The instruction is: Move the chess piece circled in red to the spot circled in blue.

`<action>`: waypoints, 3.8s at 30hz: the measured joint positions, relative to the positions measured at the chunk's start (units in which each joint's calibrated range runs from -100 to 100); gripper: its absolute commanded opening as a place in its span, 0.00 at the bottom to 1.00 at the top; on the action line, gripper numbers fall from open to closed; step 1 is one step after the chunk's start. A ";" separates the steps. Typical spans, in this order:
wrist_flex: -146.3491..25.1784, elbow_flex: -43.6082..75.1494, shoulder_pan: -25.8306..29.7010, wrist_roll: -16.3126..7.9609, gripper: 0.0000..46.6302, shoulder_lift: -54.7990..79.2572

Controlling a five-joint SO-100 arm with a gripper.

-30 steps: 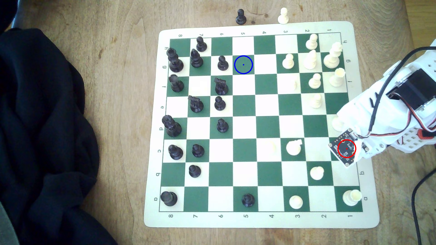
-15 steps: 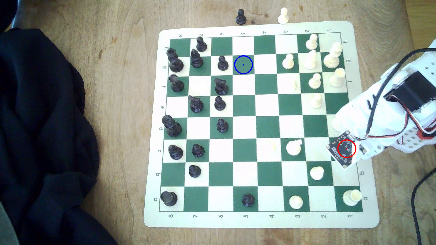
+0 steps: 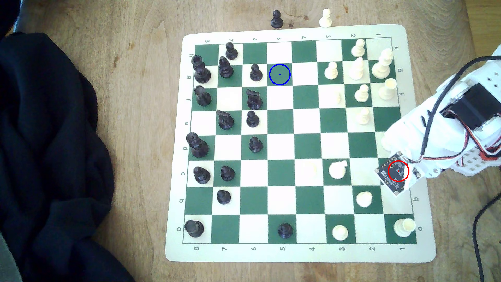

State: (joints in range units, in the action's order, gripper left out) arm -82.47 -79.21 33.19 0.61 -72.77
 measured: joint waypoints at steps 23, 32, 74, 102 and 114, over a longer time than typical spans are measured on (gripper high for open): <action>-13.94 47.81 -18.29 -1.17 0.01 21.70; -8.13 55.40 -31.12 1.22 0.01 30.58; 22.79 68.50 -49.41 4.20 0.01 77.50; 22.87 70.31 -49.41 4.84 0.48 81.52; 16.57 49.71 -46.61 4.88 0.52 55.47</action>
State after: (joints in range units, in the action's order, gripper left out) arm -65.90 -29.51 -13.42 5.49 -17.30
